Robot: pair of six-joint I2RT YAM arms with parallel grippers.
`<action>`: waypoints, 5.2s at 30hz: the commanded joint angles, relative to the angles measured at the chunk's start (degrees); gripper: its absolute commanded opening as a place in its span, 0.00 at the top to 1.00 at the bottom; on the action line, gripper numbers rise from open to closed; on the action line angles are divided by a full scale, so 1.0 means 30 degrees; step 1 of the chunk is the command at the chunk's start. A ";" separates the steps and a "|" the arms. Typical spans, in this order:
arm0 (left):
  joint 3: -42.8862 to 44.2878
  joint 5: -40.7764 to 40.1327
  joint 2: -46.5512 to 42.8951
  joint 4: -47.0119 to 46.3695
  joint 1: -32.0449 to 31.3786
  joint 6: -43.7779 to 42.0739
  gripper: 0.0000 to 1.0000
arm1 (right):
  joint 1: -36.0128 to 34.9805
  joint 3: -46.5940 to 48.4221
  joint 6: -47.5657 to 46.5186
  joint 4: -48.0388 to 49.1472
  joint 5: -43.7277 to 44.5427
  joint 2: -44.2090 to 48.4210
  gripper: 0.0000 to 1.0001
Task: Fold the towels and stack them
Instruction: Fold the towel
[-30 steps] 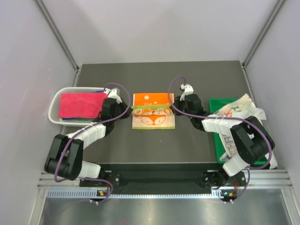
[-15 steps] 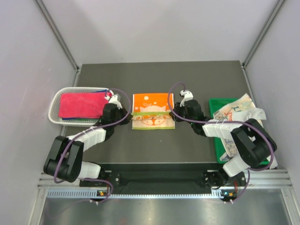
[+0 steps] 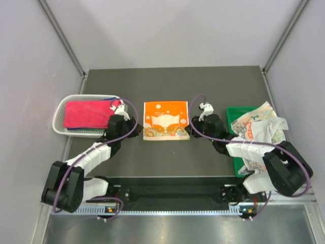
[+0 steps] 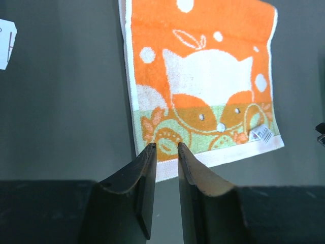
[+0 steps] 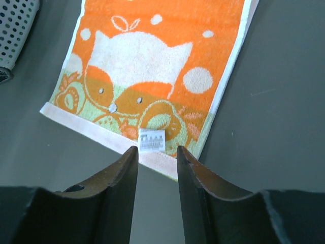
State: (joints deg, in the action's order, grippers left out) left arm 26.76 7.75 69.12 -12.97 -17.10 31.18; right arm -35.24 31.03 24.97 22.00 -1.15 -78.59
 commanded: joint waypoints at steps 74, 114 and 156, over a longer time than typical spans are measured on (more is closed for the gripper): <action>1.7973 -0.5337 1.8882 0.7312 -0.0012 -0.2219 0.76 | 0.3779 1.6641 -0.0502 -0.5488 0.0999 -1.3678 0.58; 1.4817 -0.4048 1.8299 0.4885 -0.0275 0.0502 1.00 | 0.3838 1.9104 -0.1320 -1.0819 0.2199 -1.5963 1.00; 1.1200 -0.8151 1.2286 0.4620 -0.3032 0.2914 1.00 | 0.4629 1.7756 -0.3110 -1.1672 0.2523 -1.3737 1.00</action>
State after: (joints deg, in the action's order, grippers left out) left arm 55.90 -15.68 103.18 -0.25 -29.47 44.91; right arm -22.96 82.94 16.84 -14.22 5.67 -119.17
